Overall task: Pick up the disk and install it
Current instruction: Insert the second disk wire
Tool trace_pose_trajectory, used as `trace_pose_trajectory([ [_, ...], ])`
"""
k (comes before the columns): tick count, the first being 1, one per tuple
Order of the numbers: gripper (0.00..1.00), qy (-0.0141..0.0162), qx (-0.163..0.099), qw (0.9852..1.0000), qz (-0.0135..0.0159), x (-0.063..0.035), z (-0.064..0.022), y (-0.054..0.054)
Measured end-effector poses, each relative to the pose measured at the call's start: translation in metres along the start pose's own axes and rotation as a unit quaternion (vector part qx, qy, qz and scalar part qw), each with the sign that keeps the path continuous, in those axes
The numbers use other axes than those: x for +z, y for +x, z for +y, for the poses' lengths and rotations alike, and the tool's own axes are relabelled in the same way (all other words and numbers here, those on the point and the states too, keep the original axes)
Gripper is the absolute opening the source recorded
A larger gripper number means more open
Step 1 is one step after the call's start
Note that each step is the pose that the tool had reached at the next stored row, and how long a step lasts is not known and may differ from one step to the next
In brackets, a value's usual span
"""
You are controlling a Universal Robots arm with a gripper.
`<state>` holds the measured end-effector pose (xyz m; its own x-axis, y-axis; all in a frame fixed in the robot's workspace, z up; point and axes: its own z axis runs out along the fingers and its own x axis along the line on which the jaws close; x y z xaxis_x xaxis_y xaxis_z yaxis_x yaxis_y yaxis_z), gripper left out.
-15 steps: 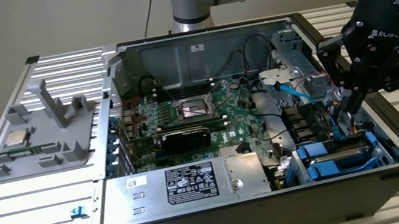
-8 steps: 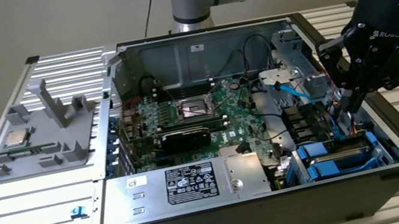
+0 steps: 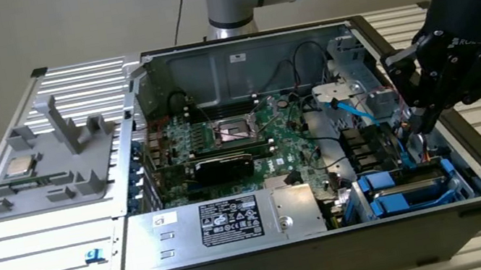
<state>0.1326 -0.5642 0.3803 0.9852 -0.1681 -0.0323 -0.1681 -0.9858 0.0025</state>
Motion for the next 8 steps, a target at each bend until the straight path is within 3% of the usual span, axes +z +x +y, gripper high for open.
trace_pose_trajectory([
  [5, 0.11, 0.0003, -0.044, 0.999, 0.0062, 0.0, 0.0, 0.0],
  [8, 0.11, 0.0014, -0.068, 0.9976, 0.013, 0.0, 0.0, 0.0],
])
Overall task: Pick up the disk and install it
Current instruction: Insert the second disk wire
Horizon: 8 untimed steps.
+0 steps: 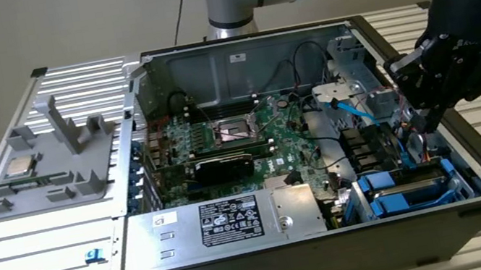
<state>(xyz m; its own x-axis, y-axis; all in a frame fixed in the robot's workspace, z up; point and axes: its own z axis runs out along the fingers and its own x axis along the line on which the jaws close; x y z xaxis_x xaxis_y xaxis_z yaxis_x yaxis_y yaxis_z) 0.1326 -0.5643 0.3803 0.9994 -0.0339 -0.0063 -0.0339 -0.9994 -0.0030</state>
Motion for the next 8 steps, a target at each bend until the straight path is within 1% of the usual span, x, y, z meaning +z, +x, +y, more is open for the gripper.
trace_pose_trajectory([
  [1, 0.11, 0.001, -0.005, 1.0, 0.0011, 0.0, 0.0, 0.0001],
  [6, 0.11, 0.001, -0.005, 1.0, 0.0012, 0.0, 0.0, 0.0],
  [7, 0.11, -0.0005, -0.005, 1.0, 0.0013, 0.0002, 0.0, 0.0],
  [8, 0.11, -0.0065, -0.005, 1.0, 0.0015, 0.0005, -0.0001, -0.0001],
])
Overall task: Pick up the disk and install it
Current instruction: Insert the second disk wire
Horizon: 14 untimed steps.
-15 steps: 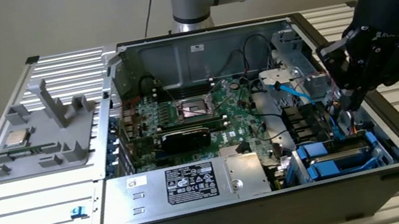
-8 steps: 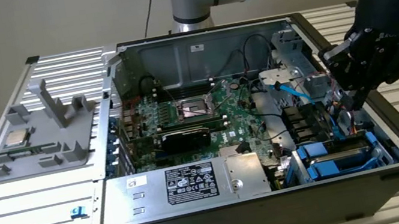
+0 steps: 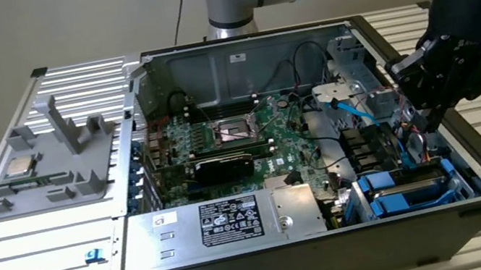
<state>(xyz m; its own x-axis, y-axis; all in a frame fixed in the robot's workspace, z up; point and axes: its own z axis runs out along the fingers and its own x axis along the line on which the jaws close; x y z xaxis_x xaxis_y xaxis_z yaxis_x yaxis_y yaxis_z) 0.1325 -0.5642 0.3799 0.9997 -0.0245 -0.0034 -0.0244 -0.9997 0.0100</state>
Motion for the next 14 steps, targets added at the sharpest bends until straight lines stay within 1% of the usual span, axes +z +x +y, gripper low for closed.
trace_pose_trajectory([
  [2, 0.11, -0.0144, 0.0, 0.9999, 0.0003, 0.0003, -0.0001, 0.0],
  [3, 0.11, -0.0187, 0.0, 0.9998, 0.0004, 0.0006, 0.0, -0.001],
  [4, 0.11, -0.0194, 0.0, 0.9998, 0.0005, 0.001, 0.0, -0.001],
  [7, 0.11, -0.0195, 0.0, 0.9998, 0.0004, 0.0015, 0.0004, -0.004],
  [9, 0.11, -0.0194, 0.0, 0.9998, 0.0005, 0.0026, 0.0028, -0.006],
  [12, 0.11, -0.0167, 0.0, 0.9999, 0.0004, 0.008, 0.0082, -0.007],
  [13, 0.11, -0.015, 0.0, 0.9999, 0.0004, 0.0096, 0.0092, -0.007],
  [14, 0.11, -0.0122, 0.0, 0.9999, 0.0003, 0.0108, 0.0098, -0.007],
])
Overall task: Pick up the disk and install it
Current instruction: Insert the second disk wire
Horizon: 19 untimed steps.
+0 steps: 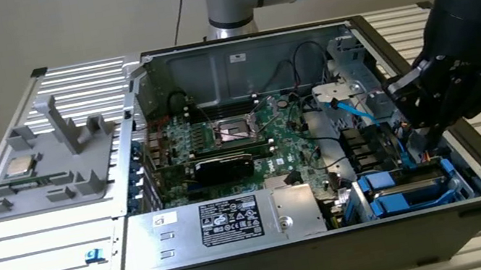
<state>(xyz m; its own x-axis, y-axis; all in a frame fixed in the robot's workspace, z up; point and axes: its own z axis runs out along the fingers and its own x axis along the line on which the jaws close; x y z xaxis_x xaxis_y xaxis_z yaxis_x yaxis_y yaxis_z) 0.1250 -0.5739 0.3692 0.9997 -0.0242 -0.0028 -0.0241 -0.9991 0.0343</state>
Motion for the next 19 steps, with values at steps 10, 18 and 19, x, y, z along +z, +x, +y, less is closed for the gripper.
trace_pose_trajectory([
  [10, 0.11, 0.0162, 0.0, 0.9999, -0.0003, 0.0157, 0.0063, -0.001],
  [18, 0.11, 0.0185, 0.0, 0.9998, -0.0001, 0.03, 0.0059, -0.002],
  [19, 0.11, 0.0184, 0.0, 0.9998, 0.0, 0.0309, 0.0059, -0.002],
])
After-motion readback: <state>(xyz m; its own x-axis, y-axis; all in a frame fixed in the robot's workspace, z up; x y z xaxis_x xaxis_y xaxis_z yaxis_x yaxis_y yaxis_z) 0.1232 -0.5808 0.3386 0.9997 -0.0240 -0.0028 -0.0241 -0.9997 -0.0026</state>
